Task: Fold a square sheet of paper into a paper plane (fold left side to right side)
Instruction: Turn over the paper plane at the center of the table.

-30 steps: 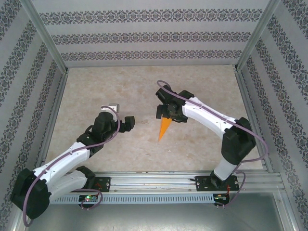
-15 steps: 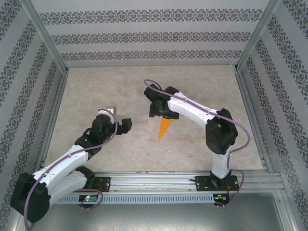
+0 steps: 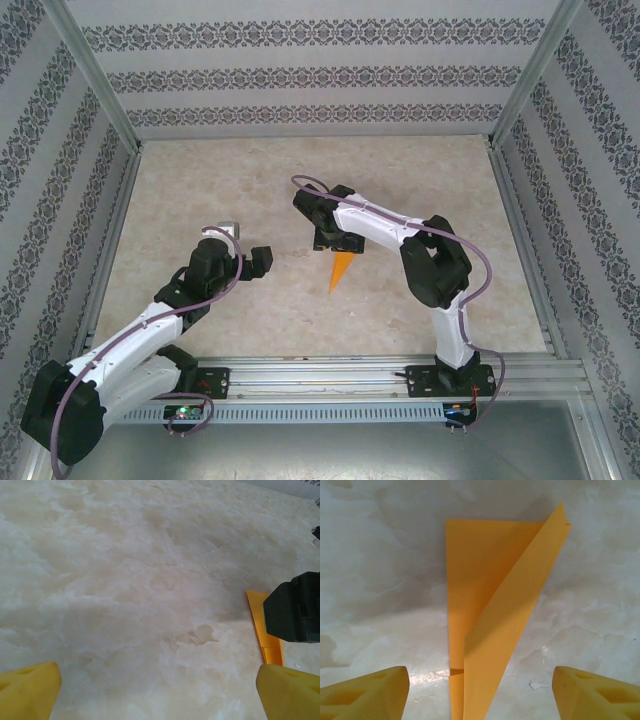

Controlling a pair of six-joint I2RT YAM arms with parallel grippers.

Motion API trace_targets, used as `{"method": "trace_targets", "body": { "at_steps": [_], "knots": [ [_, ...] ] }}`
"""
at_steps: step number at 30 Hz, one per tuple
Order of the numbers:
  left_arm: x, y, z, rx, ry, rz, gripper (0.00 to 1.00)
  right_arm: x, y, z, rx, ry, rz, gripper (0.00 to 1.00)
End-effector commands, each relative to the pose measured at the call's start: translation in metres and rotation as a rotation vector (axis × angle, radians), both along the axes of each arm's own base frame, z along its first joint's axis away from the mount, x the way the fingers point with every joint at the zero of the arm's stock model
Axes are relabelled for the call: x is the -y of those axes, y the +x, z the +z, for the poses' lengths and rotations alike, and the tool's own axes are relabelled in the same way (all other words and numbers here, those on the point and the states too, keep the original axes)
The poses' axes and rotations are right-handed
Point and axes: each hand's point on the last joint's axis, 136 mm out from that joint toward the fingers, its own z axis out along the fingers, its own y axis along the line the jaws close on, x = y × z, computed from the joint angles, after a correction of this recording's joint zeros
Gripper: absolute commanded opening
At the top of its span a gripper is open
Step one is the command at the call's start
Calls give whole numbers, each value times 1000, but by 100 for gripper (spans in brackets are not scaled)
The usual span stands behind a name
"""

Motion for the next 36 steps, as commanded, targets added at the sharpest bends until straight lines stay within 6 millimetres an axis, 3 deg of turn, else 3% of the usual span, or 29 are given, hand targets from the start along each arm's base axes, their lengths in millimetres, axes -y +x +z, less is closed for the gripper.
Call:
{"method": "trace_targets", "body": {
  "at_steps": [1,11,23,32,36],
  "knots": [
    [-6,-4,-8,-29,-3,16,100,10,6,-8,6,-27,-45,70],
    [-8,-5,-9,-39,0,20,100,15,4,-27,-20,-31,-71,61],
    [-11,-6,-7,-38,4,27,100,19,-2,-37,-42,-31,-92,37],
    [-14,-5,5,-18,13,36,100,20,-2,-8,19,-5,-88,4],
    [-15,-3,12,-10,15,44,100,21,-2,16,71,16,-66,0]
  ]
}}
